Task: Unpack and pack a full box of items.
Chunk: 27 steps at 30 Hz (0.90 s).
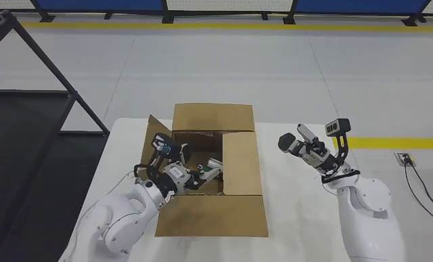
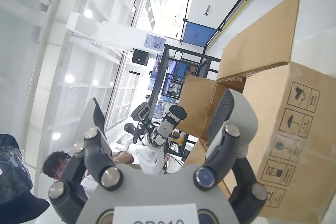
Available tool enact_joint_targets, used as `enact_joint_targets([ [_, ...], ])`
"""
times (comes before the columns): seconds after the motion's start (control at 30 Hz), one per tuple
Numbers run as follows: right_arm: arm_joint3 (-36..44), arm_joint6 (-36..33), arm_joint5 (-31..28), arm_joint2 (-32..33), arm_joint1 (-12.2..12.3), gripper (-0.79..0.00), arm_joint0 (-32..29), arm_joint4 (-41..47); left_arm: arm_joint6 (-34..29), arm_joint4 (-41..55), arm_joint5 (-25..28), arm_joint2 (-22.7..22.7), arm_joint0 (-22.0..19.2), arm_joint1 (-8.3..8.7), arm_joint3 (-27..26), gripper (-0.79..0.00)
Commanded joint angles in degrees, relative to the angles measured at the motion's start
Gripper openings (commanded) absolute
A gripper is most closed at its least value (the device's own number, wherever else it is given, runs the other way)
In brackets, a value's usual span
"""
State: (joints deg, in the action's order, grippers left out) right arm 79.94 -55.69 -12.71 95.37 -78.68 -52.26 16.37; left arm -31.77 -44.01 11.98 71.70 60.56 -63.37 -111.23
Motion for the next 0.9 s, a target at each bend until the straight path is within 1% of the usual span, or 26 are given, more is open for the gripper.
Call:
enact_joint_targets([
  [0.0, 0.0, 0.0, 0.0, 0.0, 0.0, 0.0, 0.0, 0.0, 0.0, 0.0, 0.0, 0.0, 0.0, 0.0, 0.0, 0.0],
  [0.1, 0.0, 0.0, 0.0, 0.0, 0.0, 0.0, 0.0, 0.0, 0.0, 0.0, 0.0, 0.0, 0.0, 0.0, 0.0, 0.0],
  [0.2, 0.9, 0.4, -0.2, -0.4, 0.0, 0.0, -0.5, 0.5, 0.8, 7.8, -0.1, 0.9, 0.9, -0.21, 2.1, 0.0],
  [0.3, 2.9, -1.8, -1.6, -0.1, 0.4, 0.0, -1.3, 1.9, -1.2, 14.1, 0.1, 0.4, -0.4, -0.49, 5.3, 0.0],
  [0.37, 4.3, -4.6, -3.0, 0.4, 0.8, 0.0, -2.0, 2.7, -2.4, 15.8, -1.1, -1.4, -2.3, -0.86, 7.6, 0.0],
  [0.47, 5.5, -7.2, -4.7, 1.7, 1.4, 0.0, -3.5, 3.2, -4.6, 20.0, -2.7, -5.2, -5.5, -1.73, 11.6, 0.0],
  [0.53, 6.1, -7.9, -5.2, 2.5, 1.8, 0.0, -4.6, 3.6, -5.9, 21.4, -5.2, -7.8, -8.2, -2.38, 14.8, 0.0],
  [0.7, 7.1, -7.7, -5.5, 4.7, 2.7, 0.0, -6.7, 3.0, -8.8, 29.9, -8.6, -13.5, -14.3, -4.43, 23.2, 0.0],
  [0.87, 7.5, -7.8, -5.7, 5.7, 3.4, 0.0, -7.8, 3.5, -10.8, 35.9, -9.6, -17.0, -18.8, -6.11, 29.7, 0.0],
])
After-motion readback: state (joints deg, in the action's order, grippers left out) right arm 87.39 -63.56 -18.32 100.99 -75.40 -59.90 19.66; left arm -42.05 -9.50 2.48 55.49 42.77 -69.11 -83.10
